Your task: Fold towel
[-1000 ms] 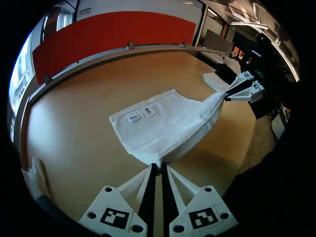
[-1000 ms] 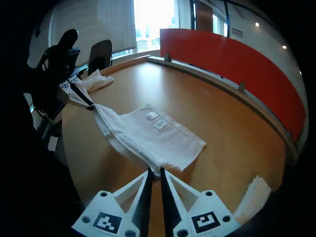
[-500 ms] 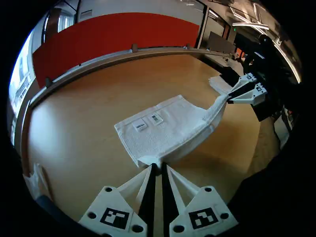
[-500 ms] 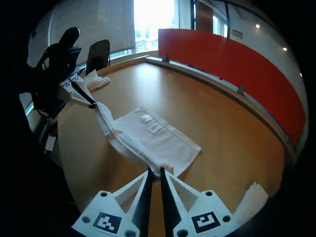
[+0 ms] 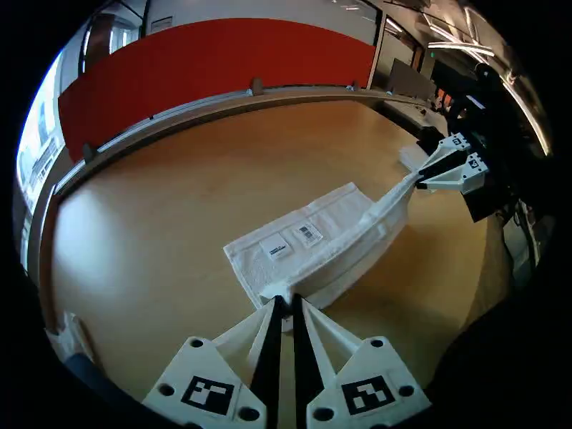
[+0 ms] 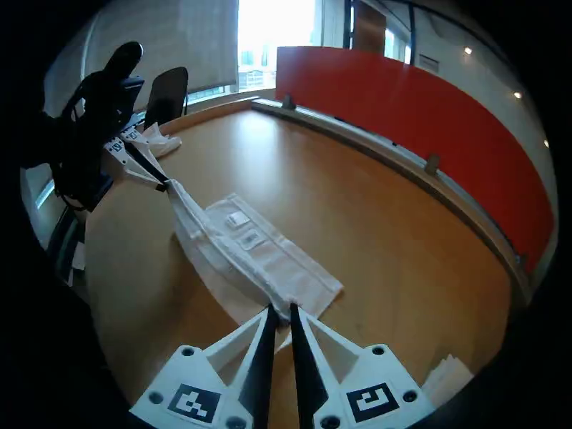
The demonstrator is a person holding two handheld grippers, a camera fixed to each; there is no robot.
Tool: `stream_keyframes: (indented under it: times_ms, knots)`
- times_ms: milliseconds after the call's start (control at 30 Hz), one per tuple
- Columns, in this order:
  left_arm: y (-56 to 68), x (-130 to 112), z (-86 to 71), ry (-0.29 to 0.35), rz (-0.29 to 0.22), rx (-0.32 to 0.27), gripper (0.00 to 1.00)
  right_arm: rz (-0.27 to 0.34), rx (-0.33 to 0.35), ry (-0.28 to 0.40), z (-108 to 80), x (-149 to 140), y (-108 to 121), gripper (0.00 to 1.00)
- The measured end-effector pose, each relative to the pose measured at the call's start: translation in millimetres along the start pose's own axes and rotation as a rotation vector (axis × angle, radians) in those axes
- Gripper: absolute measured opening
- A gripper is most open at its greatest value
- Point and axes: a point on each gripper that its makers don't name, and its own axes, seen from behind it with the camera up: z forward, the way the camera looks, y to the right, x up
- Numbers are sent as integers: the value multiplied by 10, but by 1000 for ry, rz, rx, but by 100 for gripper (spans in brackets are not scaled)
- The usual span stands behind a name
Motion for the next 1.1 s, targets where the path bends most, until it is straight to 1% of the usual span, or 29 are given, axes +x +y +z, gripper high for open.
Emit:
stream_keyframes:
  times_ms: [100,400,600,900,1100]
  knots:
    - [-61,11,82,-8,5,9,10,7,2,-6,70,-5,38,14]
    - [-144,-5,218,-20,11,7,10,23,4,-24,182,-93,78,14]
    - [-200,-44,375,-33,14,11,10,34,2,-42,289,-173,112,14]
    - [-267,-84,597,-50,18,35,12,69,-9,-69,458,-334,194,15]
    - [-331,-110,706,-55,26,60,13,94,-18,-77,560,-390,239,16]
